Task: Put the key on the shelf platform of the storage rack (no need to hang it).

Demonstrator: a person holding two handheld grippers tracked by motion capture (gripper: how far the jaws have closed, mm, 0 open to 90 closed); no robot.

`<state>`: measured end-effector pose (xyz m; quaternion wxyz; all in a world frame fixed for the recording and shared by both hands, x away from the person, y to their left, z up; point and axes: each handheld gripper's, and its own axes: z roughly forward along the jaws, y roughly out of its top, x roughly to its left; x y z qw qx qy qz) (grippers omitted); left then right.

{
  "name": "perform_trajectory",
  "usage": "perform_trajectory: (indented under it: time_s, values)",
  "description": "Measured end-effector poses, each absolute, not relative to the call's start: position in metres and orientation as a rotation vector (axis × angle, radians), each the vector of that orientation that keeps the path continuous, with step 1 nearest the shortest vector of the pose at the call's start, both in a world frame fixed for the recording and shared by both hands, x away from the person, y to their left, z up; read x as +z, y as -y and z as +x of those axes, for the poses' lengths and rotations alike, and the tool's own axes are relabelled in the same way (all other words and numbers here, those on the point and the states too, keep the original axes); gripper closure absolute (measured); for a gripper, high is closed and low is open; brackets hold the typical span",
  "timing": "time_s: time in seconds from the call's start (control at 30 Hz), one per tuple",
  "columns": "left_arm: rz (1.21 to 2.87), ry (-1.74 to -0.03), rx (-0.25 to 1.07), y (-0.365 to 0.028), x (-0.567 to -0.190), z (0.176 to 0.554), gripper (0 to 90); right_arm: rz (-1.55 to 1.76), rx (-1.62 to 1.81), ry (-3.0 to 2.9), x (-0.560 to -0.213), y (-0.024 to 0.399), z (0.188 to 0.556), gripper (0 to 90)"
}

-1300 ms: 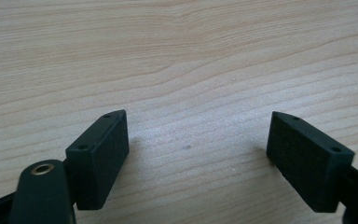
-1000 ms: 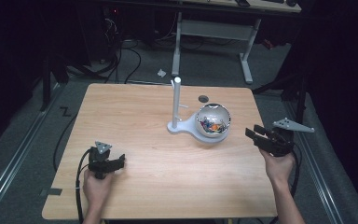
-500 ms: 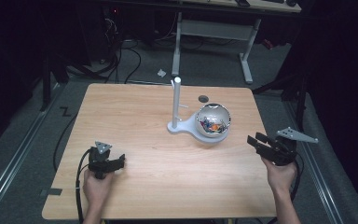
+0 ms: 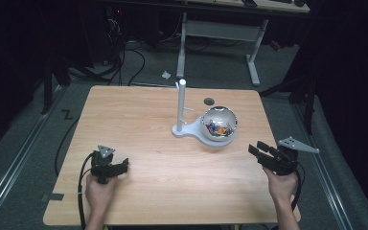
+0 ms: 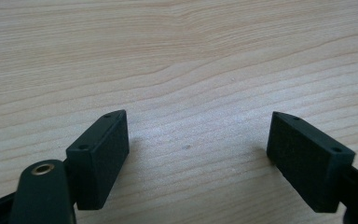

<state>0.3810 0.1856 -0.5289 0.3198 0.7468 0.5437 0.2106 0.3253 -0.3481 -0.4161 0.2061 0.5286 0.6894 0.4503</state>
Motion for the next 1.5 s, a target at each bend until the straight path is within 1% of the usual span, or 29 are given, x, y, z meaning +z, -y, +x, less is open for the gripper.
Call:
perform_trajectory:
  time_s: [0.33,1.5]
  values:
    - [1.966,-1.429,0.553,-0.186,-0.529,0.381,21.2,1.473,1.247,-1.94,-0.422,0.34,0.328,54.4]
    - [1.963,-1.43,0.555,-0.185,-0.529,0.381,21.2,1.552,1.169,-2.004,-0.47,0.327,0.333,54.5]
